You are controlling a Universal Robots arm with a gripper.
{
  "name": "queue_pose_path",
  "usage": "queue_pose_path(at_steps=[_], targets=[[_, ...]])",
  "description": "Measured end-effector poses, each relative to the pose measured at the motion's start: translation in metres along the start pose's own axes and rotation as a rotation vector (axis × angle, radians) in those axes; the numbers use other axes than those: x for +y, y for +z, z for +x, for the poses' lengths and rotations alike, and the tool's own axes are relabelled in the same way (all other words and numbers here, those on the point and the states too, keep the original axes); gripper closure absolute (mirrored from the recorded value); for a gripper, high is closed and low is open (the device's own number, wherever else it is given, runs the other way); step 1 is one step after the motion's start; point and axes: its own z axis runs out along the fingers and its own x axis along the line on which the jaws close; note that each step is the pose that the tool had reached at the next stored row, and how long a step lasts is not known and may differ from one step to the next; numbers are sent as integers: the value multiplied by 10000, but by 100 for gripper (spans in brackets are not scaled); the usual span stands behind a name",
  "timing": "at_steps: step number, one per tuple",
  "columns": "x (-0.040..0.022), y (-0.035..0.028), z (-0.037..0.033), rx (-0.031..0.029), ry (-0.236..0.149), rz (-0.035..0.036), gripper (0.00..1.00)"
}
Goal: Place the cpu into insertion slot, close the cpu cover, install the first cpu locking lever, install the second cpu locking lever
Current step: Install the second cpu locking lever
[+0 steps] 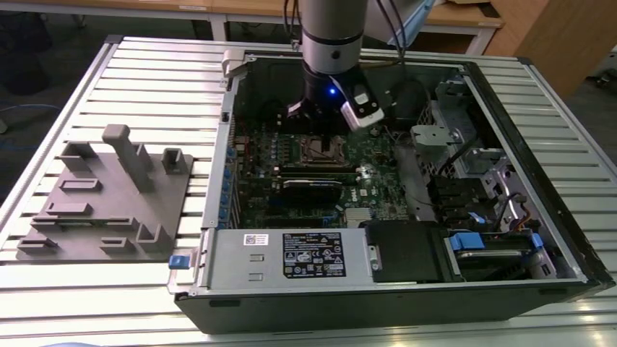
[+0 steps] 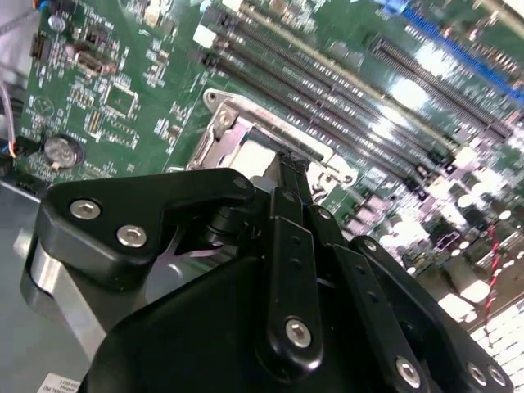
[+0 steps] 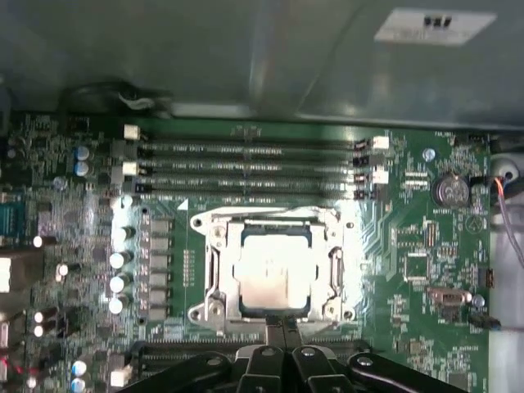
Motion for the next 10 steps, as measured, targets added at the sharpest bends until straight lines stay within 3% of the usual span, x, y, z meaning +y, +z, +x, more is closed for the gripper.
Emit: queue_pose_path(at_steps=[6,10], targets=[[-106,-3,0,0,0,-4,89],[-113,-3,1,0,2,-5,89]])
